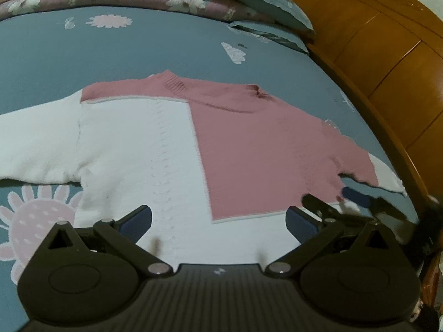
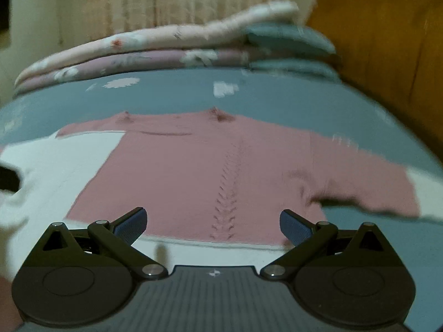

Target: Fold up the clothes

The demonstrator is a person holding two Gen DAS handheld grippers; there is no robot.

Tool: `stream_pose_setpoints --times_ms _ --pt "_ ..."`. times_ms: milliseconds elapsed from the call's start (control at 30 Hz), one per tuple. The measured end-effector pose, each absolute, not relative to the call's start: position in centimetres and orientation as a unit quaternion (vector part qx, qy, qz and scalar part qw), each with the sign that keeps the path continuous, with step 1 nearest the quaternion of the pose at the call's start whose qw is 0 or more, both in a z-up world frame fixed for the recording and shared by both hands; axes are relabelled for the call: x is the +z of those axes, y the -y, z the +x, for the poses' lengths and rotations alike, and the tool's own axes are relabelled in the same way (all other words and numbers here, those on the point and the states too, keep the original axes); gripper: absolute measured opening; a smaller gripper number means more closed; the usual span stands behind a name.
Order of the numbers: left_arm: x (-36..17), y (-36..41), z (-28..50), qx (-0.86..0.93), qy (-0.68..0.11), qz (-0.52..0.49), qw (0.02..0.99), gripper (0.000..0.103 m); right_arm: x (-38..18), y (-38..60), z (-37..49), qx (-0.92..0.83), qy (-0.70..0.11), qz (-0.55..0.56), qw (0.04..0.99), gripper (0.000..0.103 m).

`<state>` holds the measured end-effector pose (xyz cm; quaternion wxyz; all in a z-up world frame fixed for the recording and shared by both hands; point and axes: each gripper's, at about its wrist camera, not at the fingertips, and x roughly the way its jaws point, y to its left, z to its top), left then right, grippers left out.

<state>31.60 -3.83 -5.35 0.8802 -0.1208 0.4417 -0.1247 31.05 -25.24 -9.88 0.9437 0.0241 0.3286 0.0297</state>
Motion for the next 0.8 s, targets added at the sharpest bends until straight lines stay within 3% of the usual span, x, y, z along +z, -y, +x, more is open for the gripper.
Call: stream_pose_setpoints --times_ms 333,567,800 --pt "-4.6 4.3 30.9 -0.125 -0.442 -0.120 0.880 0.102 -11.3 27.9 30.9 0.007 -0.384 0.081 0.920 0.103" --pt "-5.3 4.5 29.8 -0.140 -0.442 -0.131 0.876 0.102 -8.1 33.2 26.2 0.096 -0.299 0.094 0.945 0.103" --pt "-6.7 5.6 29.0 -0.166 -0.452 -0.119 0.868 0.102 -11.8 44.0 28.8 0.171 -0.330 0.360 0.856 0.103"
